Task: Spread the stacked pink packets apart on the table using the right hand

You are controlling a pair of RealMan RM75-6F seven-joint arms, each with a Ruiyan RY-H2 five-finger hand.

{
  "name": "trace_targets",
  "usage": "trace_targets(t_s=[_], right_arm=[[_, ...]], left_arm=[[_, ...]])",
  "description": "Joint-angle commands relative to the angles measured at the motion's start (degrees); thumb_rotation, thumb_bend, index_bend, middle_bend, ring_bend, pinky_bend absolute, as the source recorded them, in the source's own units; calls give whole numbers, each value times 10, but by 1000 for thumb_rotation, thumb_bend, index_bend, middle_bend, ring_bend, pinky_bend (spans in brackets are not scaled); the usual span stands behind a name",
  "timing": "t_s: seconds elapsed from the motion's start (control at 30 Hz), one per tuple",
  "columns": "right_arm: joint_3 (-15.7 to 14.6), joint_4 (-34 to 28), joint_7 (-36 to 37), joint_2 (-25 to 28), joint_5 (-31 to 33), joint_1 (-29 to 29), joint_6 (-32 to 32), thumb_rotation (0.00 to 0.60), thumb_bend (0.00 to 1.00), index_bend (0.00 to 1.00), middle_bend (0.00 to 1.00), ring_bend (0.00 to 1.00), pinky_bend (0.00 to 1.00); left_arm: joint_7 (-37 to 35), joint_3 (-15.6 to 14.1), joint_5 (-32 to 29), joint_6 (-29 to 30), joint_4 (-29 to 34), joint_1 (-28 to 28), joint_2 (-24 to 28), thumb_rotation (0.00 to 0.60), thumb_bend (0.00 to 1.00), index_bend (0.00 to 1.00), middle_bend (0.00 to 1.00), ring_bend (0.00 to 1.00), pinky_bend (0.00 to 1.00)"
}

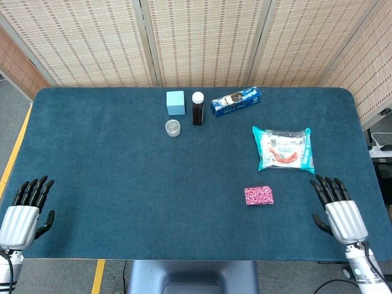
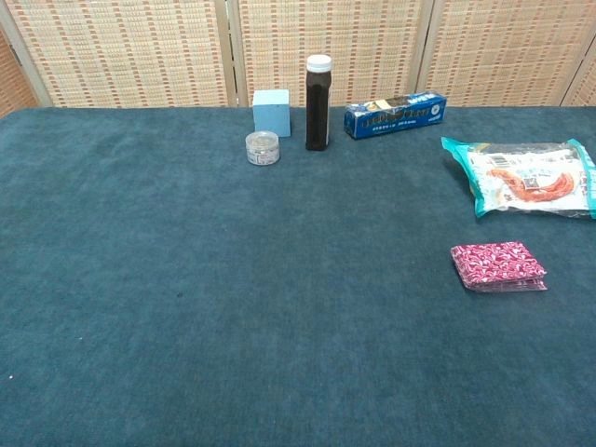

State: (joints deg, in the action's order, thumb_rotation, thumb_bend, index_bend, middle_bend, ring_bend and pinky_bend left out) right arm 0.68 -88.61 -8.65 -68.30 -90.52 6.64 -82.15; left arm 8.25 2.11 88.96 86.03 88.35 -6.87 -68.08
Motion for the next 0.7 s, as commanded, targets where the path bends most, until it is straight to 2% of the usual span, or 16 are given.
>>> trace_targets(t_s=[0.03, 0.2, 0.33, 0.53, 0.7], right_arm=[[-1, 3, 0, -2, -2, 2, 3, 600, 259, 0, 0, 0, 0], [-1, 24, 4, -27, -15, 14, 9, 600, 258, 0, 0, 0, 0], [-4, 5, -20, -30, -11, 47, 73, 600, 259, 0, 0, 0, 0], [16, -52, -118, -37, 51, 100, 176, 600, 259, 6, 1, 0, 0], [31, -64, -179, -60, 106, 132, 225, 600, 259, 94, 47, 0, 0]], left_arm=[[3, 1, -3, -5, 1, -3, -1, 600, 482, 0, 0, 0, 72], [2, -6, 2, -9, 9, -3, 3, 600, 482, 0, 0, 0, 72], [-5, -6, 5, -13, 11, -6, 7, 600, 483, 0, 0, 0, 72], [-17, -9, 5, -23, 12, -10, 12, 600, 483, 0, 0, 0, 72], [-28, -11, 4, -26, 8, -10, 16, 600, 483, 0, 0, 0, 72]])
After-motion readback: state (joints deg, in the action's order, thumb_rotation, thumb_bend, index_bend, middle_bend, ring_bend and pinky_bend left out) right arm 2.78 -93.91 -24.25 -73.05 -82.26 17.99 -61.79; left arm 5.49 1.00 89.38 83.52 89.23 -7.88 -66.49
